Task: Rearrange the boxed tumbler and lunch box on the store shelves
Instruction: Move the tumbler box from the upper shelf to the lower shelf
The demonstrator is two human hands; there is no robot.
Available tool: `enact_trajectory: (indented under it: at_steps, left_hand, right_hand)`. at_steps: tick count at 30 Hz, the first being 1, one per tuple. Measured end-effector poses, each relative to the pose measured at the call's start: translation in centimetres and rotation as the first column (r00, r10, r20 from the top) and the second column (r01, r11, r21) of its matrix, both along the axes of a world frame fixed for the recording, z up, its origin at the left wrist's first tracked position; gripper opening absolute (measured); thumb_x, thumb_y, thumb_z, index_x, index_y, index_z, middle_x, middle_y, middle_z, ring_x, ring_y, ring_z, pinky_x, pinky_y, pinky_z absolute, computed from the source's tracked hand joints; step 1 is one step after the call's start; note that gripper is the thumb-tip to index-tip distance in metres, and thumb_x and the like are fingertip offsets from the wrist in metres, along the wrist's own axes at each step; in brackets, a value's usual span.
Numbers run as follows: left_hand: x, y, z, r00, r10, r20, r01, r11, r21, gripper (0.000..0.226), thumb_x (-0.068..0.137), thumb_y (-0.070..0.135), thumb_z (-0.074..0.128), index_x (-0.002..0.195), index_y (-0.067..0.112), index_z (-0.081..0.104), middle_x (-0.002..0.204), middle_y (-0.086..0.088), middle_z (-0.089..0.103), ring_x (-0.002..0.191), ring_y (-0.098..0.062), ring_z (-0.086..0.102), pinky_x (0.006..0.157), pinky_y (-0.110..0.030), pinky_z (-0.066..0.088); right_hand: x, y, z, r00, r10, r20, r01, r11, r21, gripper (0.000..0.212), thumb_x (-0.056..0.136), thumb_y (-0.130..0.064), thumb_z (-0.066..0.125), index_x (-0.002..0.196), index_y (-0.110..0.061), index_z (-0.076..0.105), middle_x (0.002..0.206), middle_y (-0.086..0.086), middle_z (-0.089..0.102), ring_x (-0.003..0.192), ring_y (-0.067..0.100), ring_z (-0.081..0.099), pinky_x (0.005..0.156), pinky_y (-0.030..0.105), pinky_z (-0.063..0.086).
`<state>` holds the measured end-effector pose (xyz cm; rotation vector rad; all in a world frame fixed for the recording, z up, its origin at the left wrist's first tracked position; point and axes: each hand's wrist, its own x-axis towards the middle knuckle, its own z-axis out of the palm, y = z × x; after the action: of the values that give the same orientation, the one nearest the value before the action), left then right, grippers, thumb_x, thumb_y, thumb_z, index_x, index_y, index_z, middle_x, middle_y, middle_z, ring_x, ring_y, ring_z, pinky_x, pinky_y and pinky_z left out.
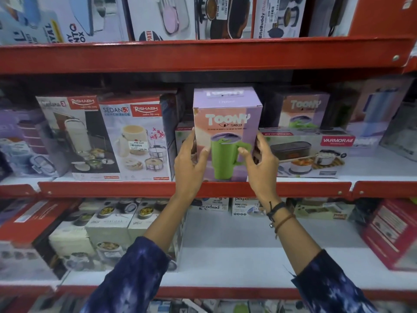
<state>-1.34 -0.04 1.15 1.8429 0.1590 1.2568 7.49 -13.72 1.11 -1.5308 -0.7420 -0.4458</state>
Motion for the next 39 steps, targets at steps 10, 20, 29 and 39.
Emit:
enact_trajectory:
  at_steps: [10,20,29,39]
  left_hand:
    - [-4.1,-6.3,0.9,0.994,0.018,0.110,-0.019,1.000,0.006,0.050,0.086,0.026,0.064,0.133,0.015,0.051,0.119,-0.006,0.065,0.097,0.000,0.063,0.072,-0.029,0.059]
    - [-5.5,-10.5,-10.1,0.995,-0.017,-0.100,0.022,0.999,0.044,0.051,0.087,0.034,0.059,0.133,0.012,0.051,0.129,-0.010,0.060,0.121,-0.019,0.056,0.095,-0.043,0.051]
    - [-3.9,-11.1,-18.6,0.935,-0.084,-0.344,0.074,0.996,-0.042,0.051,0.089,0.023,0.062,0.135,0.027,0.040,0.128,0.006,0.055,0.115,0.011,0.048,0.082,-0.010,0.050]
    - [-0.3,-11.3,-24.4,0.866,-0.151,-0.476,0.025,0.965,-0.260,0.048,0.091,0.008,0.056,0.134,0.024,0.040,0.131,0.003,0.055,0.115,0.013,0.048,0.086,-0.014,0.051]
  right_hand:
    - [-2.9,-7.8,1.2,0.967,-0.104,0.232,0.085,0.992,0.088,0.054,0.081,-0.023,0.071,0.128,-0.004,0.051,0.128,0.003,0.056,0.121,0.015,0.051,0.104,0.023,0.040]
    - [-2.9,-14.2,-8.3,0.994,-0.004,0.112,0.026,0.980,-0.195,0.054,0.079,-0.043,0.065,0.124,-0.017,0.050,0.120,0.000,0.048,0.114,-0.011,0.042,0.096,0.007,0.035]
    - [-0.9,-15.2,-17.6,0.989,0.012,-0.150,-0.068,0.927,-0.369,0.056,0.078,-0.035,0.070,0.125,-0.013,0.048,0.123,0.002,0.053,0.106,0.006,0.049,0.090,0.025,0.050]
    - [1.8,-13.9,-23.3,0.931,-0.019,-0.366,-0.146,0.897,-0.417,0.053,0.082,-0.019,0.070,0.126,-0.016,0.041,0.127,0.000,0.049,0.108,0.013,0.055,0.091,0.037,0.055]
